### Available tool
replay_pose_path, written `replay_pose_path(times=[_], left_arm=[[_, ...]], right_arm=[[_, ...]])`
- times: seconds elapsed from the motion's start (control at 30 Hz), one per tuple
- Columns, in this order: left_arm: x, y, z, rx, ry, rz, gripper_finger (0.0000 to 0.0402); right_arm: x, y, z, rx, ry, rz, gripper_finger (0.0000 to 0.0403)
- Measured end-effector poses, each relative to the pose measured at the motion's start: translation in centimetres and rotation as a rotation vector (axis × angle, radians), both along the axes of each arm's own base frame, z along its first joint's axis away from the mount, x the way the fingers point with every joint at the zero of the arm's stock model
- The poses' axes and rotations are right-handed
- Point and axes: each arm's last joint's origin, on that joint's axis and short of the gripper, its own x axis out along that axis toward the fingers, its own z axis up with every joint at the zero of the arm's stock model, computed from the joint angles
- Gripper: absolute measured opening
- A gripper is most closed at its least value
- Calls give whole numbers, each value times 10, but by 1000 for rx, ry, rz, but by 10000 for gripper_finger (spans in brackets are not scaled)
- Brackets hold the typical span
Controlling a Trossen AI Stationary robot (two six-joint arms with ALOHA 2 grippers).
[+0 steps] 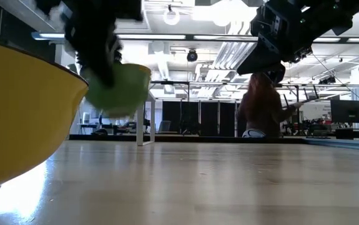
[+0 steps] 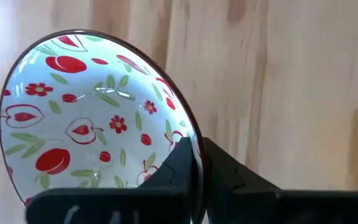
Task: Pick & Place Mini bowls
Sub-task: Stack the red patterned bowl on the red patterned bowl on the shelf
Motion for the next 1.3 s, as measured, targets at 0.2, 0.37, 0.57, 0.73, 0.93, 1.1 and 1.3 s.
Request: replay_pose_path(times=[0.2, 0.37, 0.57, 0.73, 0.93, 1.1, 1.3], left_arm=[[8, 4, 69, 104, -57, -63, 6], [12, 27, 115, 162, -118, 2, 6], [2, 70, 177, 201, -205, 162, 6], [-17, 109, 211, 256, -223, 337, 6], [-48, 155, 223, 288, -123, 549, 6], [-71, 191, 227, 261, -106, 693, 6], [-102, 229, 232, 196, -118, 869, 6]], right_arm=[[0, 0, 0, -35, 3, 17, 2], [0, 0, 0, -59, 5, 30, 2], [0, 0, 0, -67, 6, 33, 1], [0, 0, 0, -65, 6, 36, 1], [0, 0, 0, -58, 4, 31, 2], [0, 0, 0, -61, 3, 20, 1], [0, -1, 0, -48, 1, 3, 1]])
